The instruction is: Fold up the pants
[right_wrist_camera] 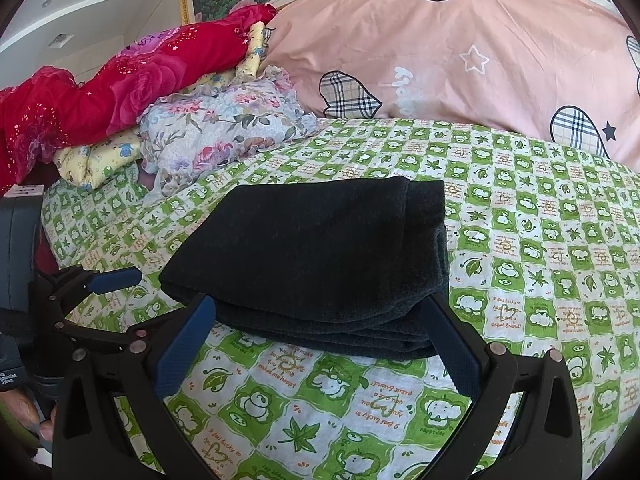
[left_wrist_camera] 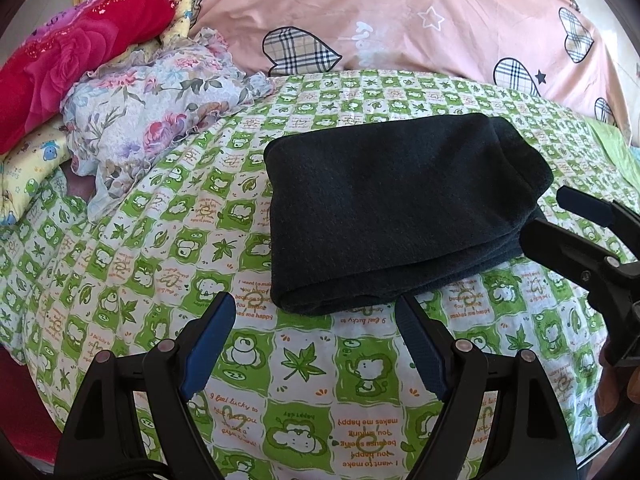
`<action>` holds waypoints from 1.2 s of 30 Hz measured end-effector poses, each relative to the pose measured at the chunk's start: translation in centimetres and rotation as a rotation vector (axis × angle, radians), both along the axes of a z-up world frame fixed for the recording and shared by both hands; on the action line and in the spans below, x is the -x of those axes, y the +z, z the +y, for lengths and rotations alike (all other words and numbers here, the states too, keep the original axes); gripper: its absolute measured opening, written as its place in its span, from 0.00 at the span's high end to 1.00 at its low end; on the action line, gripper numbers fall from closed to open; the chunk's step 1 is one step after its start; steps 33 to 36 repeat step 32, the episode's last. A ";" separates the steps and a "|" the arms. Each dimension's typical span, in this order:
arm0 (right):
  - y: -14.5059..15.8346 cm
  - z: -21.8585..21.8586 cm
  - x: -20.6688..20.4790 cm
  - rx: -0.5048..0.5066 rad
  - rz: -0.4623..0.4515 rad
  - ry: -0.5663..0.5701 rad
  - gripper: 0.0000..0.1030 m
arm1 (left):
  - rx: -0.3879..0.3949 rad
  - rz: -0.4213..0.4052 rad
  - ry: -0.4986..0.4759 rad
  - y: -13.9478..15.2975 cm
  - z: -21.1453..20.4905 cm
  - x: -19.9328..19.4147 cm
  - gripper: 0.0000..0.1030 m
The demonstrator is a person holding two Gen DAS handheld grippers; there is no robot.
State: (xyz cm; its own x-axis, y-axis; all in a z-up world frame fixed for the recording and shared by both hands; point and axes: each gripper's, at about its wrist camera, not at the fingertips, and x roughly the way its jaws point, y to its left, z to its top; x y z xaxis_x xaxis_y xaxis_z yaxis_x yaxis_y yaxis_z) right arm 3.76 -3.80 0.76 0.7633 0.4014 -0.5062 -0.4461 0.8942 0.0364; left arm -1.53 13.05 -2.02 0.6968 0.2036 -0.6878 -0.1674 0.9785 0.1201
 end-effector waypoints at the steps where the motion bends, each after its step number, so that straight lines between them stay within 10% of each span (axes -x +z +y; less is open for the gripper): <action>1: 0.0 0.0 0.0 -0.001 0.001 -0.001 0.01 | -0.002 0.000 0.001 0.0 0.0 0.0 0.20; 36: 0.6 -0.6 -0.2 -0.044 0.011 -0.026 0.01 | -0.017 -0.007 0.021 1.9 -0.1 -0.8 0.20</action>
